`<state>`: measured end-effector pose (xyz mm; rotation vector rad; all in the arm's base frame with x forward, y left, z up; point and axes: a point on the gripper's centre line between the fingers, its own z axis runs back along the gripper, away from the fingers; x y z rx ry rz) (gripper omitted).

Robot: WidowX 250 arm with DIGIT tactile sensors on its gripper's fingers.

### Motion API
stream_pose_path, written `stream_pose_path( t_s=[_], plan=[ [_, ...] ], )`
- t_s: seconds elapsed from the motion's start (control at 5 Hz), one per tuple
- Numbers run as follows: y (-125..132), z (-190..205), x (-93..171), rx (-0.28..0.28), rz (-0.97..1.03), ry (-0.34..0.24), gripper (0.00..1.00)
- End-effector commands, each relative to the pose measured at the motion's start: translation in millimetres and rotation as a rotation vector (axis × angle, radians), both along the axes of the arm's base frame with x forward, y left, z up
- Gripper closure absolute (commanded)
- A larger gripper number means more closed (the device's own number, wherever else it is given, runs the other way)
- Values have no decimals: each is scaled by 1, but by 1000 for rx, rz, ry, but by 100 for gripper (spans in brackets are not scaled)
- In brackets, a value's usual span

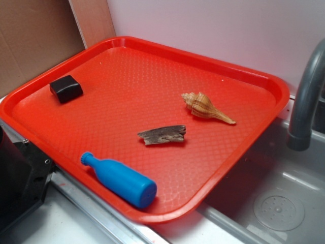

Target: Grab the shell.

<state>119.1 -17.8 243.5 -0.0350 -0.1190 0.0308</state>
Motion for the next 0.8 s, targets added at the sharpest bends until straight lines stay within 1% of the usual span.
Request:
stream_pose_path(
  t_s=[0.0, 0.2, 0.4, 0.6],
  plan=[
    [0, 0, 0, 0, 0, 0, 0],
    [-31, -22, 49, 139, -206, -24, 0],
    [-56, -61, 85, 39, -454, -70, 0],
    [-72, -92, 104, 5, -568, -66, 0]
  ],
)
